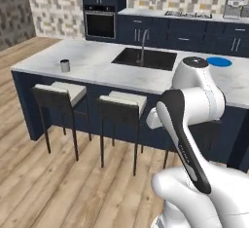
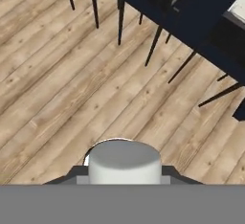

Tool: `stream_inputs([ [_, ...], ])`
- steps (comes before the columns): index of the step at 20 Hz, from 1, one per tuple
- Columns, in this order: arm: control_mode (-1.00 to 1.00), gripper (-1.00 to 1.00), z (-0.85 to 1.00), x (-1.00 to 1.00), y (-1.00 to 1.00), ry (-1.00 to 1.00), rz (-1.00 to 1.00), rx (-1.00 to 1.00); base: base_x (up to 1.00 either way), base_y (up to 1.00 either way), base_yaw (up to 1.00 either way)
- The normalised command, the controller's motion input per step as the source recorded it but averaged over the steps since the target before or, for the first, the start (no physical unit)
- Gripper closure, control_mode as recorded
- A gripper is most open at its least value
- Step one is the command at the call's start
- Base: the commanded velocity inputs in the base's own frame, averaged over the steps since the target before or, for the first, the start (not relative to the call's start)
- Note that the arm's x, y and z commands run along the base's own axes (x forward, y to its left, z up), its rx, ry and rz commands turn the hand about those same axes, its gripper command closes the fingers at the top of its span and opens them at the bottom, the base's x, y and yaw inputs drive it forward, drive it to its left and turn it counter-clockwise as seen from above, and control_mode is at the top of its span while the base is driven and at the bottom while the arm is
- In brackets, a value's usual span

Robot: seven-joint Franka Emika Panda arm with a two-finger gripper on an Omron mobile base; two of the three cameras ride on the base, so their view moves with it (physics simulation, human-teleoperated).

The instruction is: Pick up the marshmallow and place it in the cup of hot chocolate on the dining counter.

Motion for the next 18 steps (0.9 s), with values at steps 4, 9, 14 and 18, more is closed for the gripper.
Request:
stream_inputs([
  [4, 1.00, 1.00, 0.00, 0.00, 0.00, 0.00, 0.00, 0.00, 0.47, 1.00, -0.45],
  [9, 1.00, 1.00, 0.00, 0.00, 0.00, 0.00, 0.00, 0.00, 0.31, 1.00, -0.41],
  [14, 1.00, 1.00, 0.00, 0.00, 0.00, 0.00, 0.00, 0.00, 0.17, 1.00, -0.35],
  [18, 1.00, 1.00, 0.00, 0.00, 0.00, 0.00, 0.00, 0.00, 0.04, 1.00, -0.26],
])
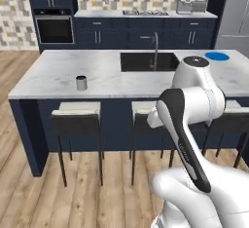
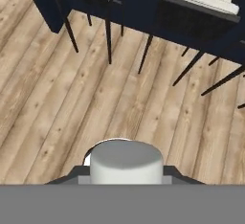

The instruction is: Pick up the marshmallow and place it in the cup of hot chocolate on the dining counter.

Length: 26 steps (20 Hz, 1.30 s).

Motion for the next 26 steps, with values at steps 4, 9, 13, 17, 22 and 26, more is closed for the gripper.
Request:
stream_inputs([
  [4, 1.00, 1.00, 0.00, 0.00, 0.00, 0.00, 0.00, 0.00, 0.01, 1.00, -0.20],
  [9, 1.00, 1.00, 0.00, 0.00, 0.00, 0.00, 0.00, 0.00, 0.07, 1.00, -0.18],
  [13, 1.00, 1.00, 0.00, 0.00, 0.00, 0.00, 0.00, 0.00, 0.33, 0.99, -0.13],
  [17, 1.00, 1.00, 0.00, 0.00, 0.00, 0.00, 0.00, 0.00, 0.40, 0.85, -0.13],
  [22, 1.00, 1.00, 0.00, 0.00, 0.00, 0.00, 0.00, 0.00, 0.58, 0.38, -0.13],
  [26, 1.00, 1.00, 0.00, 0.00, 0.00, 0.00, 0.00, 0.00, 0.74, 0.06, -0.09],
])
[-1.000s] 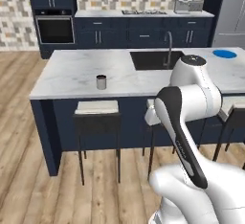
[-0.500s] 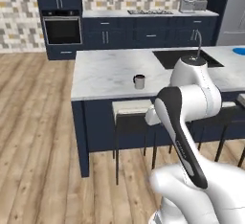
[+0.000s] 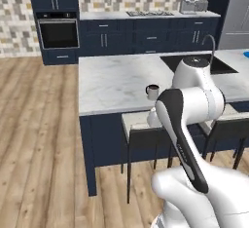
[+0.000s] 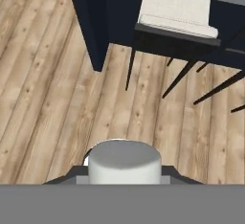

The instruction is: Pick up the marshmallow and place it in the cup of hot chocolate on the dining counter.

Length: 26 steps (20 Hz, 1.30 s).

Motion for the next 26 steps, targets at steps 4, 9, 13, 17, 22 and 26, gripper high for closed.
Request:
stream_inputs([
  [4, 1.00, 1.00, 0.00, 0.00, 0.00, 0.00, 0.00, 0.00, 0.89, 0.00, -0.07],
  [9, 1.00, 1.00, 0.00, 0.00, 0.00, 0.00, 0.00, 0.00, 0.81, 0.00, -0.04],
  [13, 1.00, 1.00, 0.00, 0.00, 0.00, 0.00, 0.00, 0.00, 0.59, 0.00, -0.02],
  [17, -1.00, 1.00, 0.00, 0.00, 0.00, 0.01, 0.00, 0.00, 0.12, 0.00, 0.00],
  [22, -1.00, 1.00, -0.02, 0.05, 0.00, 0.04, -0.10, 0.02, 0.00, 0.00, 0.00],
  [26, -1.00, 1.00, -0.02, 0.08, -0.13, 0.04, -0.01, 0.01, 0.00, 0.00, 0.00],
])
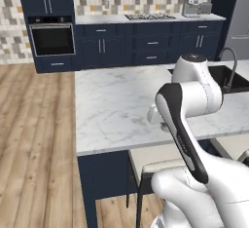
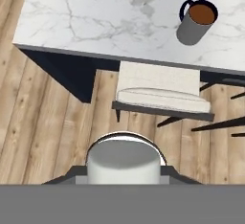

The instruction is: Pick up the marshmallow and place it in the cup of hot chocolate on the dining counter.

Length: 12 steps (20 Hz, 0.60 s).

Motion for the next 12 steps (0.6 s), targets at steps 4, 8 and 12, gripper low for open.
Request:
stream_inputs([
  [4, -1.00, 1.00, -0.02, 0.59, -0.05, 0.08, -0.03, 0.03, 0.00, 0.00, 0.00],
  [8, -1.00, 1.00, -0.04, 0.85, 0.00, 0.17, -0.01, 0.00, 0.00, 0.00, 0.00],
  [12, -1.00, 1.00, -0.12, 0.88, -0.15, 0.19, 0.00, 0.00, 0.00, 0.00, 0.00],
])
